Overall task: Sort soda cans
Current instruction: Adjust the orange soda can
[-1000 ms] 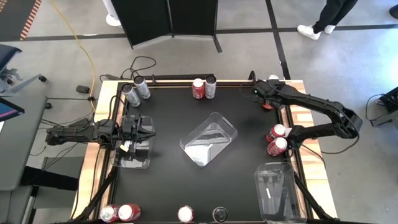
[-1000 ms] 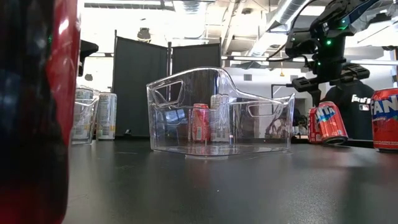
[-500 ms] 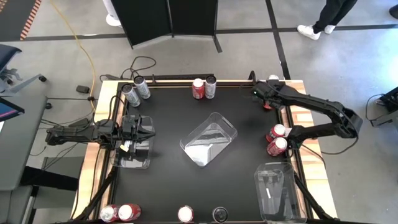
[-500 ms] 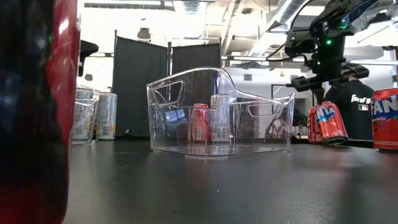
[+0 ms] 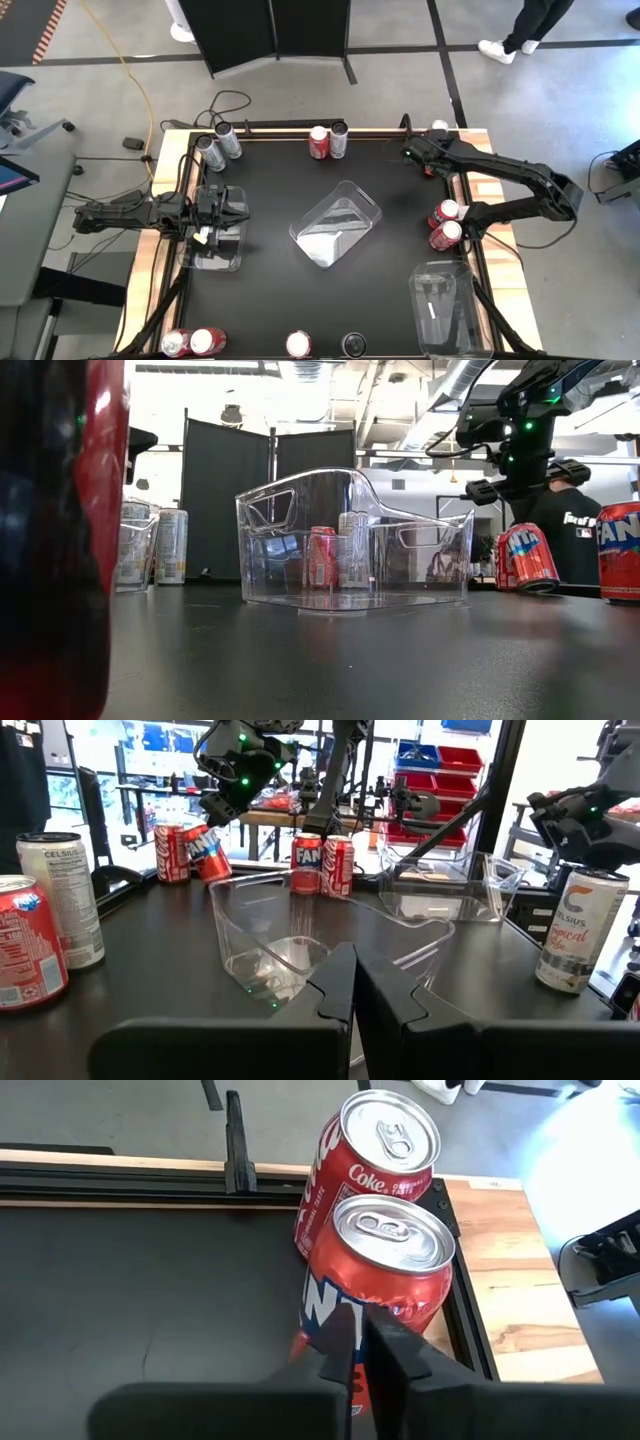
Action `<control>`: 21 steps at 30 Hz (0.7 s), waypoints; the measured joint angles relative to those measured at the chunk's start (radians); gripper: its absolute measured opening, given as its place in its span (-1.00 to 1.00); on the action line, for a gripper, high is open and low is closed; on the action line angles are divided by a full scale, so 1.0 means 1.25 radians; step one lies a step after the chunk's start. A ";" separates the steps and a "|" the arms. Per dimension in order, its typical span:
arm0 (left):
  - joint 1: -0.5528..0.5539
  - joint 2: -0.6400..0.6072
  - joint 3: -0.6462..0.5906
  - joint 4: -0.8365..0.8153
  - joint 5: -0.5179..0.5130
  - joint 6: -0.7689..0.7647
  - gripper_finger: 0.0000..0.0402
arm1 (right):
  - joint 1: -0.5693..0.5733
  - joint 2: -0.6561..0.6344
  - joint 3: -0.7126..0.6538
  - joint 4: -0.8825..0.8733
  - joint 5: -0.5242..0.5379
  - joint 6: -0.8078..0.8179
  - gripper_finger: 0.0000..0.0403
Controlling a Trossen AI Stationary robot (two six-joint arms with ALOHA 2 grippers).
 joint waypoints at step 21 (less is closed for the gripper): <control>0.000 0.000 0.000 -0.001 0.000 -0.001 -0.99 | -0.075 -0.056 0.000 0.034 0.032 -0.010 -1.00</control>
